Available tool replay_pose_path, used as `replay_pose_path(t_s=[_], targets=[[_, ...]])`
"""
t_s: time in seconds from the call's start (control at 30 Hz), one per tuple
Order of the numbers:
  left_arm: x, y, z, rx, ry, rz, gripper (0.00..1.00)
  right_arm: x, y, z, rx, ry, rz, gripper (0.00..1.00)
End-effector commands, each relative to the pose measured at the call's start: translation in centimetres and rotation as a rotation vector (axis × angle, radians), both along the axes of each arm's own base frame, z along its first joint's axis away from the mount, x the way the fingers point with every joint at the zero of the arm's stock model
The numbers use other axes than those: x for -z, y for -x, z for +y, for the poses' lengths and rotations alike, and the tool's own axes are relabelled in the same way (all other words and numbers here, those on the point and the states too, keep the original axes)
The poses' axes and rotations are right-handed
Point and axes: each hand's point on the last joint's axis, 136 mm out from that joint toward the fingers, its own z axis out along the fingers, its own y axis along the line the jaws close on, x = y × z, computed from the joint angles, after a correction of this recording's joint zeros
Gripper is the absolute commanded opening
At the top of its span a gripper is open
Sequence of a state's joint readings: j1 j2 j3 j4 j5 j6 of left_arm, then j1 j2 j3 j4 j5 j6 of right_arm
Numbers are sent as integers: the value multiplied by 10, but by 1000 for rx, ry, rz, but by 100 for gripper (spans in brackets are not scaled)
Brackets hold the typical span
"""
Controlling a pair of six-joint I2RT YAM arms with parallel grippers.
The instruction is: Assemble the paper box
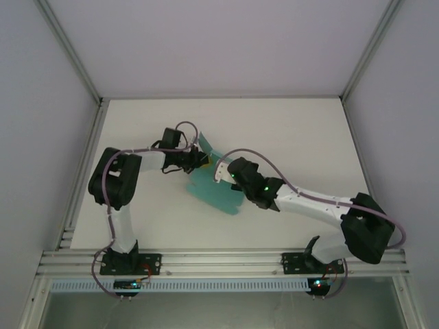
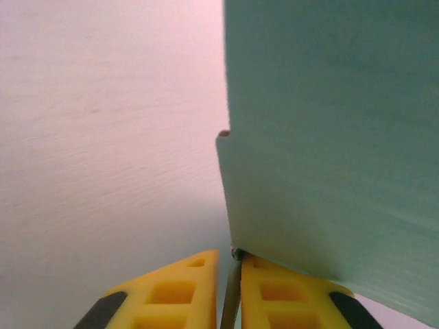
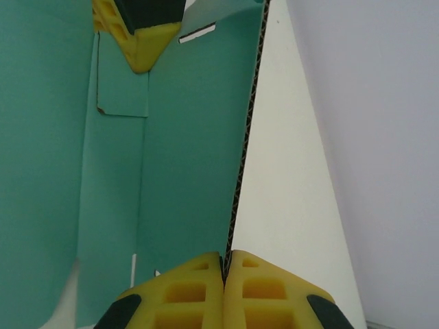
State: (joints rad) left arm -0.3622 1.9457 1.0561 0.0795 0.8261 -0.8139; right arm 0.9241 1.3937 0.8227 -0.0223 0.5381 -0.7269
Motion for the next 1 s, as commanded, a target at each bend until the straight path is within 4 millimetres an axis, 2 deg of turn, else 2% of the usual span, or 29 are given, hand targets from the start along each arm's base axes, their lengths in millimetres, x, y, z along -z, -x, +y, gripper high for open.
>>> replay_pose_path(t_s=[0.0, 0.07, 0.13, 0.27, 0.3, 0.4, 0.5, 0.63, 0.77, 0.97], targets=[[5, -9, 4, -70, -55, 33, 18, -2, 3, 17, -63, -22, -17, 0], [4, -7, 9, -66, -80, 1, 28, -6, -4, 10, -46, -33, -26, 0], [0, -4, 17, -56, -104, -39, 45, -12, -12, 1, -34, -32, -34, 0], [-10, -1, 50, -51, -270, -163, 85, -21, -30, -24, -10, -16, -37, 0], [-15, 0, 58, -39, -314, -209, 100, -22, -33, -29, -8, -17, -29, 0], [-40, 2, 76, -15, -403, -368, 100, -23, -38, -38, -28, 3, -25, 0], [-70, 5, 78, 83, -416, -536, 100, -17, -36, -36, -89, 27, -3, 0], [-90, -10, 82, 216, -525, -746, 100, -4, -30, -28, -180, 50, 53, 0], [-92, -26, 77, 399, -576, -827, 100, -2, -37, -28, -176, 63, 42, 0], [-80, -6, 44, 729, -493, -879, 97, 4, -43, -27, -182, 70, 63, 0]])
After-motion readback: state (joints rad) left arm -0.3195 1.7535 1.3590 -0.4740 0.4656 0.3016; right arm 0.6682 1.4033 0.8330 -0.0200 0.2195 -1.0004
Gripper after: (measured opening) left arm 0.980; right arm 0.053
